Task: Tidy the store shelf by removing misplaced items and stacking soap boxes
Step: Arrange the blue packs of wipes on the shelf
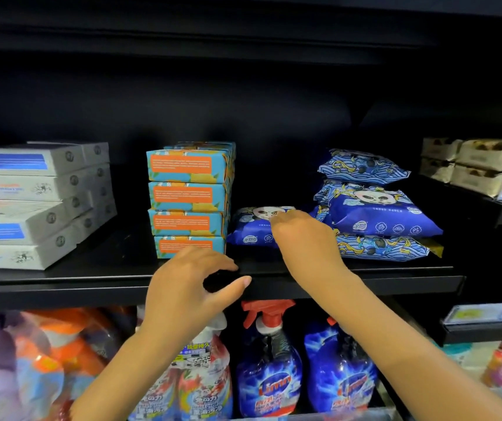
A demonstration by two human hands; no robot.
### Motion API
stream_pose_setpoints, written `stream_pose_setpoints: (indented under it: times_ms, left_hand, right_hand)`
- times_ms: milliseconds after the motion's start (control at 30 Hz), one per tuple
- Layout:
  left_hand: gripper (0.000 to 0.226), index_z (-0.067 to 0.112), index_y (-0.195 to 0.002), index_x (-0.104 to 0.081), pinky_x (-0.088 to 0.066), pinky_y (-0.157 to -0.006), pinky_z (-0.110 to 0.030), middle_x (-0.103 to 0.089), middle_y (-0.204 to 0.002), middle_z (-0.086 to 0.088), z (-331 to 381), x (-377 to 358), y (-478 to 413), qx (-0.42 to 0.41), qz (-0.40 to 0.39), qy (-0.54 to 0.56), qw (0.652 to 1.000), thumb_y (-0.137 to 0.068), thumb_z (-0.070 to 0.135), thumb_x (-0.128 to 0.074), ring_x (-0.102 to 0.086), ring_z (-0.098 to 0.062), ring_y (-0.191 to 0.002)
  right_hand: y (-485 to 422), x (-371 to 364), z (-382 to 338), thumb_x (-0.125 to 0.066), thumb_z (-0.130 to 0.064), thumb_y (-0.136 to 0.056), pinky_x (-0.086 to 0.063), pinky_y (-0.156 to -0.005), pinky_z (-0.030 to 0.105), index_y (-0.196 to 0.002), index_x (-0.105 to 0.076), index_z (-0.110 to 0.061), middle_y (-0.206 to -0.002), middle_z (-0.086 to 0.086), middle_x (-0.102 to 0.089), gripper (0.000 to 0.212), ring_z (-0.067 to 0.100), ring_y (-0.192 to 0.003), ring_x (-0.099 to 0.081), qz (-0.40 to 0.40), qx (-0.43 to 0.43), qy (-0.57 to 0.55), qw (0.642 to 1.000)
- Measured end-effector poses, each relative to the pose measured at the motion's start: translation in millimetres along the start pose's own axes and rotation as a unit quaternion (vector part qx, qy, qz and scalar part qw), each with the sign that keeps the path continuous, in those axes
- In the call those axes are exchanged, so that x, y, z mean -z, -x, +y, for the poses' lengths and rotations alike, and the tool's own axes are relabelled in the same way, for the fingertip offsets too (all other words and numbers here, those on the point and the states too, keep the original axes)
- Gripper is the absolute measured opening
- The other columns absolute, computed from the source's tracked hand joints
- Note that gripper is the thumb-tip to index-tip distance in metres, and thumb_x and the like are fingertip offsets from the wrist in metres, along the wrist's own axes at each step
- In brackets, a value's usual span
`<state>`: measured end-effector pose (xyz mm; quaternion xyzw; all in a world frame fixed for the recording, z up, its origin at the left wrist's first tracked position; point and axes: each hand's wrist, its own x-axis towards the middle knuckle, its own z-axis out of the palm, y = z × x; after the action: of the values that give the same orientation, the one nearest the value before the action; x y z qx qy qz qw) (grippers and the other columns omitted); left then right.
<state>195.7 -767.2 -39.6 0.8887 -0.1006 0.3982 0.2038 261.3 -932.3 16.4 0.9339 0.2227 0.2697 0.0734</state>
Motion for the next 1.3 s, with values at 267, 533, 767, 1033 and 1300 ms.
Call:
stream_pose_setpoints:
  times_ms: [267, 533, 767, 1033, 1300]
  left_hand:
    - [0.043, 0.024, -0.086, -0.073, -0.040, -0.071, -0.013, -0.069, -0.086, 0.014, 6.3, -2.5, -3.5, -0.014, -0.030, -0.005, 0.999, -0.079, 0.059, -0.048, -0.062, -0.007, -0.087]
    - [0.049, 0.026, -0.084, -0.073, -0.052, -0.063, -0.028, -0.068, -0.086, 0.016, 23.8, -20.2, -17.5, -0.047, -0.047, -0.011, 0.998, -0.078, 0.065, -0.044, -0.062, -0.009, -0.084]
    - [0.044, 0.031, -0.083, -0.068, -0.048, -0.056, -0.026, -0.064, -0.084, 0.019, 30.1, -31.1, -17.1, -0.040, -0.040, -0.034, 0.998, -0.082, 0.064, -0.041, -0.060, -0.008, -0.081]
    - [0.049, 0.035, -0.091, -0.070, -0.045, -0.064, -0.017, -0.066, -0.090, 0.022, 32.5, -24.3, -18.6, 0.003, -0.044, 0.016, 0.999, -0.077, 0.071, -0.038, -0.059, 0.000, -0.089]
    - [0.040, 0.023, -0.068, -0.069, -0.056, -0.065, -0.024, -0.069, -0.064, 0.008, 74.0, 12.0, -51.7, 0.170, -0.071, 0.367, 0.912, -0.065, 0.062, -0.058, -0.065, -0.005, -0.063]
  right_hand:
    - [-11.0, 8.2, 2.5, -0.052, -0.009, -0.091, -0.037, -0.069, 0.030, -0.113, -0.055, -0.007, -0.115, 0.008, -0.056, 0.021, 0.026, -0.109, -0.050, -0.006, 0.006, -0.032, 0.999]
    - [41.3, 10.5, 100.6, -0.073, -0.041, -0.073, -0.044, -0.088, 0.035, -0.110, -0.062, -0.006, -0.104, 0.008, -0.066, 0.052, 0.030, -0.099, -0.060, 0.239, 0.003, -0.088, 0.967]
    - [53.8, -20.9, 128.0, -0.086, -0.033, -0.060, -0.041, -0.100, 0.048, -0.126, -0.053, -0.007, -0.124, 0.010, -0.058, 0.079, 0.032, -0.118, -0.052, 0.149, -0.037, -0.115, 0.981]
    - [61.9, -20.5, 111.9, -0.067, 0.009, -0.058, -0.040, -0.089, 0.033, -0.112, -0.060, -0.007, -0.111, 0.007, -0.065, 0.057, 0.022, -0.107, -0.051, 0.308, 0.016, -0.151, 0.939]
    - [67.6, -4.3, 67.7, -0.049, 0.005, -0.087, -0.047, -0.090, 0.038, -0.105, -0.068, 0.002, -0.110, 0.012, -0.067, 0.026, 0.025, -0.108, -0.059, 0.460, 0.133, -0.111, 0.871]
